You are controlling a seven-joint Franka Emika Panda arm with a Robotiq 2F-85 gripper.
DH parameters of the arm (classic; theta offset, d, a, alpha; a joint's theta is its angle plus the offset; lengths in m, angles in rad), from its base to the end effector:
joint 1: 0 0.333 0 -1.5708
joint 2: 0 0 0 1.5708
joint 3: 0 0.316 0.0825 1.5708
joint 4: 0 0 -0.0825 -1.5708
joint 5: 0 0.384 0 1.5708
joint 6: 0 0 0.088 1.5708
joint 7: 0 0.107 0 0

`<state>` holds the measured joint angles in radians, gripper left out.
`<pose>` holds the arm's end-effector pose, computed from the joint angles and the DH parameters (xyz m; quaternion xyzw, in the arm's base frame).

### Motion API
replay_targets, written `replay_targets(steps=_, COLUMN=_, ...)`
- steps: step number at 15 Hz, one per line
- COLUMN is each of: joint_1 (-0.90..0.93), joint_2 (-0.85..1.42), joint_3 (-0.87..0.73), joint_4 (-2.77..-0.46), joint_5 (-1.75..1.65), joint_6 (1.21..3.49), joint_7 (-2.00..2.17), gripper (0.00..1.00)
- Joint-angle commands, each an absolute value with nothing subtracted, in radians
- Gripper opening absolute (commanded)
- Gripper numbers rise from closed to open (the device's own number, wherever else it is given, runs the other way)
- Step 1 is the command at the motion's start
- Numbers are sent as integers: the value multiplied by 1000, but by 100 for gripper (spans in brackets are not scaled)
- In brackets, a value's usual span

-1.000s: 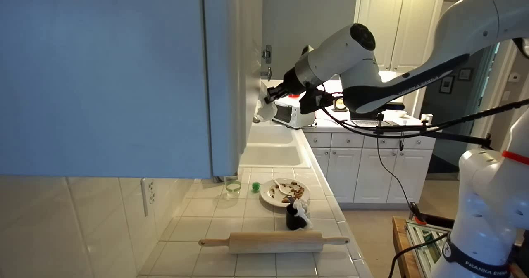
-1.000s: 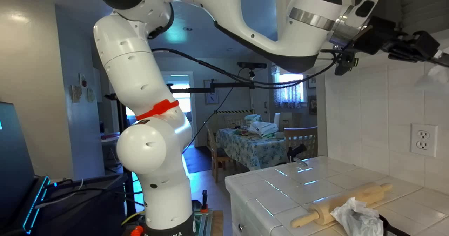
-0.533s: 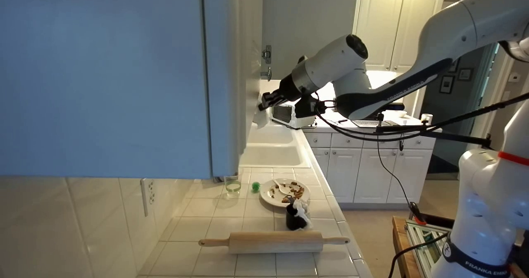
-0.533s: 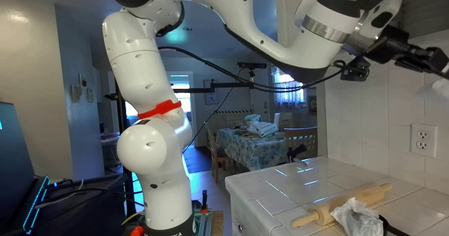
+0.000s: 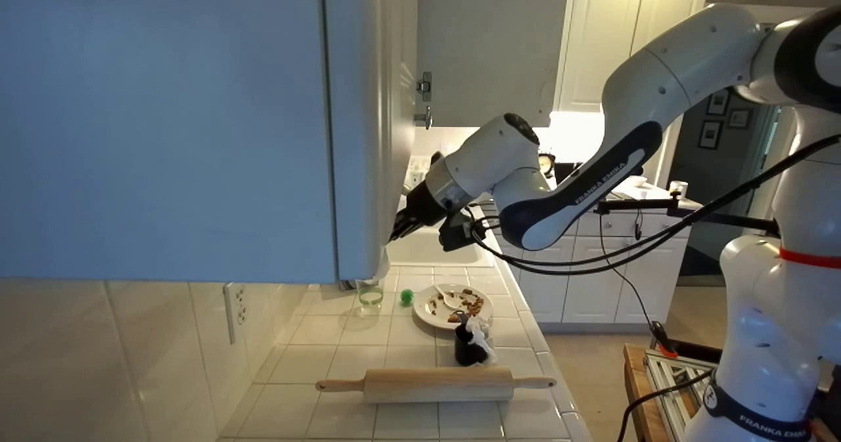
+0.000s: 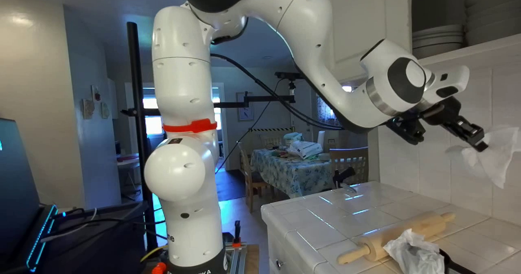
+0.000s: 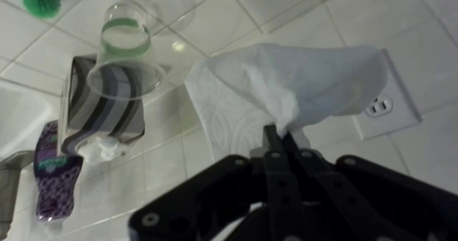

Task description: Use the tissue to wipe the cabinet's right door

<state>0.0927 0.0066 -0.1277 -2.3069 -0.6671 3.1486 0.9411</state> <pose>0.5503 0.0358 0.4289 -0.9036 0.1397 -0.4018 0.0499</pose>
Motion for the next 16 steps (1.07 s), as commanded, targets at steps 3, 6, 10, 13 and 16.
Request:
replay_targets(steps=3, joint_1=98, joint_2=108, joint_3=6, joint_4=-2326, joint_5=-269, joint_6=3136, joint_7=634, gripper=0)
replay_targets(steps=6, joint_1=-29, joint_2=135, joint_3=191, joint_4=-2293, joint_5=-21, joint_6=3056, joint_7=464, gripper=0)
replay_targets(steps=10, joint_1=-125, joint_2=128, joint_3=243, joint_4=-2251, joint_5=206, joint_6=2918, joint_7=353, gripper=0)
replay_targets(steps=13, joint_1=-93, joint_2=125, joint_3=146, joint_4=-2221, joint_5=260, joint_6=2854, joint_7=329, gripper=0)
replay_targets(steps=16, joint_1=-86, joint_2=135, joint_3=99, joint_4=-2186, joint_5=271, joint_6=2783, joint_7=308, gripper=0)
